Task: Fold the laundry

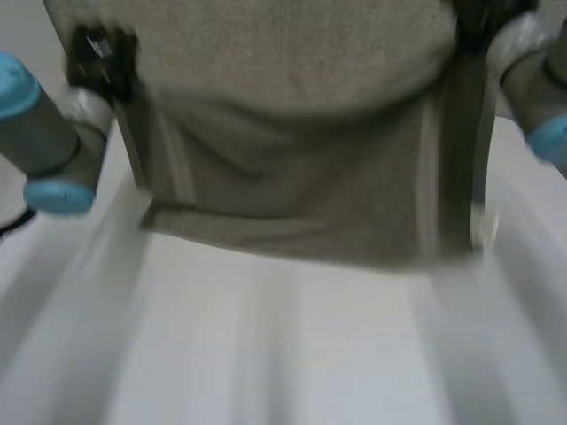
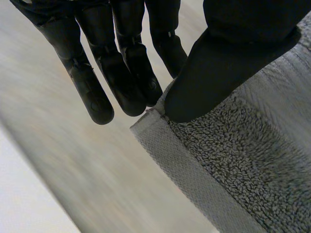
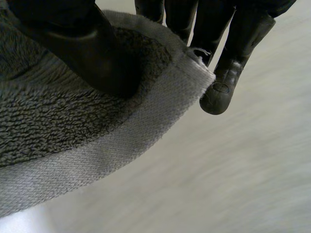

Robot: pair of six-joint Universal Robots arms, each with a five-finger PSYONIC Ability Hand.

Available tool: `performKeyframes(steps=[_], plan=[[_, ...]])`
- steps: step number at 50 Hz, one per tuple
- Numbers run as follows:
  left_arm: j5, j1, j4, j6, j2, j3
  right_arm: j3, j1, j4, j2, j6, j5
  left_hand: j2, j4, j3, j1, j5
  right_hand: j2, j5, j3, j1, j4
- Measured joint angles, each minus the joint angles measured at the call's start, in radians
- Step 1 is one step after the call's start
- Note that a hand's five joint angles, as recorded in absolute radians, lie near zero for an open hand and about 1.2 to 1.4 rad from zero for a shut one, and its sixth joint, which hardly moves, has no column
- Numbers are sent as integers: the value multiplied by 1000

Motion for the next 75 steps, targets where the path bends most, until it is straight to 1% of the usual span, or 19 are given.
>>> performKeyframes(steps=[3, 6, 10, 12, 13, 16, 19, 22, 26, 29, 35, 41, 47, 53, 57, 60, 66, 70, 75], plan=[[-72, 1, 98, -110, 7, 112, -36, 3, -177, -49, 105, 3, 0, 0, 0, 0, 0, 6, 0, 3, 0, 0], [-99, 3, 139, -178, 14, 160, -26, 0, -223, -79, 155, 0, 0, 0, 0, 0, 10, 6, 0, 3, 0, 0], [-101, 4, 120, -229, 14, 182, 1, -4, -140, -88, 175, -21, 0, 0, 0, 0, 10, 6, 0, 3, 0, 0], [-83, 4, 73, -242, 7, 169, 20, -2, 7, -68, 153, -46, 0, 0, 0, 0, 10, 6, 0, 3, 0, 0], [-77, 4, 58, -243, 5, 159, 24, -1, 45, -62, 145, -51, 0, 0, 0, 0, 10, 6, 0, 3, 0, 0], [-46, 4, -3, -242, -5, 79, 57, 7, 240, -32, 88, -72, 0, 0, 0, 0, 10, 6, 0, 3, 0, 0], [-18, 6, -33, -238, -3, -37, 125, 12, 367, -18, 39, -84, 0, 0, 0, 0, 10, 6, 0, 3, 0, 0], [17, 7, -36, -233, 13, -180, 229, 12, 420, -25, 7, -91, 0, 0, 0, 0, 10, 6, 0, 3, 0, 0], [75, 11, -11, -228, 38, -353, 381, 10, 397, -53, -11, -96, 0, 0, 0, 0, 10, 6, 0, 3, 0, 0], [138, 15, 31, -215, 62, -513, 533, 8, 323, -88, -17, -97, 0, 0, 0, 0, 10, 6, 0, 3, 0, 0], [196, 25, 79, -156, 111, -687, 732, 6, 215, -147, -29, -98, 0, 0, 0, 0, 10, 6, 0, 3, 0, 0], [203, 51, 83, -87, 244, -779, 807, 3, 199, -247, -36, -97, 0, 0, 0, 0, 10, 6, 0, 3, 0, 0], [197, 61, 65, -76, 444, -804, 801, -16, 213, -387, -29, -91, 0, 0, 0, 0, 10, 6, 0, 3, 0, 0], [192, 67, 11, -99, 682, -774, 725, -40, 258, -567, -22, -84, 0, 0, 0, 0, 10, 6, 0, 3, 0, 0], [188, 71, -51, -119, 795, -721, 626, -59, 344, -634, -21, -81, 0, 0, 0, 0, 10, 6, 0, 3, 0, 0], [186, 73, -102, -127, 830, -686, 547, -78, 438, -646, -23, -82, 0, 0, 0, 0, 10, 6, 0, 3, 0, 0], [185, 77, -191, -127, 782, -659, 467, -129, 600, -571, -37, -93, 0, 0, 0, 0, 10, 6, 0, 3, 0, 0], [185, 77, -255, -103, 641, -656, 471, -152, 662, -479, -65, -97, 0, 0, 0, 0, 10, 6, 0, 3, 0, 0], [173, 70, -325, -22, 409, -619, 529, -157, 676, -342, -131, -91, 0, 0, 0, 0, 11, 6, 0, 3, 0, 0]])
